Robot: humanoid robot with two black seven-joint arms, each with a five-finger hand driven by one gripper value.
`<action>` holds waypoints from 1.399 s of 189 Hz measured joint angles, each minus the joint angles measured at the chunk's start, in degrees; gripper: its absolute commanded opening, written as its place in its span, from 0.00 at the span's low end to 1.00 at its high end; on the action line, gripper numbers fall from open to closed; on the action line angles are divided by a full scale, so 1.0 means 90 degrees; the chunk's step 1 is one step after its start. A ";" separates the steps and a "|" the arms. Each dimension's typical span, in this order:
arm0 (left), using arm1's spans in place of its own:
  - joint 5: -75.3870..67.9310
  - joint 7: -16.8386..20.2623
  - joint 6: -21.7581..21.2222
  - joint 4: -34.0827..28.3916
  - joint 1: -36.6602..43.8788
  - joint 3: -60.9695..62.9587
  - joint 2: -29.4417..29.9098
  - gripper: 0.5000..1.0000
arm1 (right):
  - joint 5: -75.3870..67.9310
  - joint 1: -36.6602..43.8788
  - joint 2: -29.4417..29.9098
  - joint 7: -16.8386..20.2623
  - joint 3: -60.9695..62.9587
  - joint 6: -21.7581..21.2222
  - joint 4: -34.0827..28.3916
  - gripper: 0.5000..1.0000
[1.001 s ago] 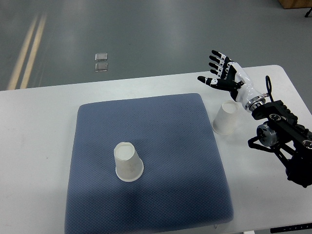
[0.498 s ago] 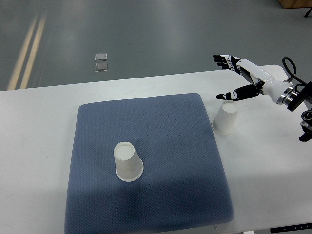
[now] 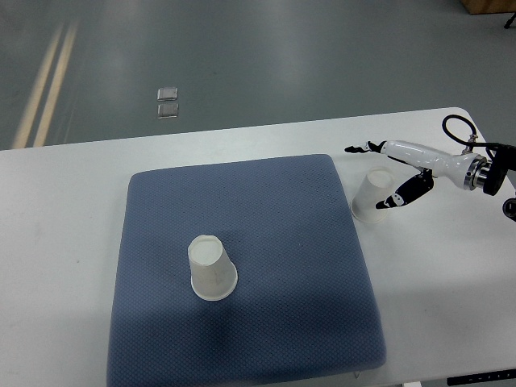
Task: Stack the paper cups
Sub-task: 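Close the right hand fingers around the white paper cup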
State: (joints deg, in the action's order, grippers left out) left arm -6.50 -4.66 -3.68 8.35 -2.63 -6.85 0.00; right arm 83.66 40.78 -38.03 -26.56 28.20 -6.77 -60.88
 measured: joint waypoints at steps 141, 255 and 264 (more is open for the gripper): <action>0.0000 0.0000 0.0000 0.0000 -0.0001 0.0000 0.0000 1.00 | 0.0701 0.0458 0.0521 -0.0007 -0.0719 0.0428 0.1488 0.66; 0.0000 0.0000 -0.0001 0.0000 0.0000 0.0000 0.0000 1.00 | 0.0705 0.0601 0.0586 -0.0007 -0.0702 0.0430 0.1581 0.36; 0.0000 0.0000 0.0000 0.0000 0.0000 0.0000 0.0000 1.00 | 0.0705 0.0602 0.0586 -0.0010 -0.0702 0.0430 0.1578 0.29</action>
State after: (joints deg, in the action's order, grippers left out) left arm -6.50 -4.65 -3.68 8.35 -2.64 -6.86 0.00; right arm 90.00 46.20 -32.76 -26.66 21.89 -2.90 -46.67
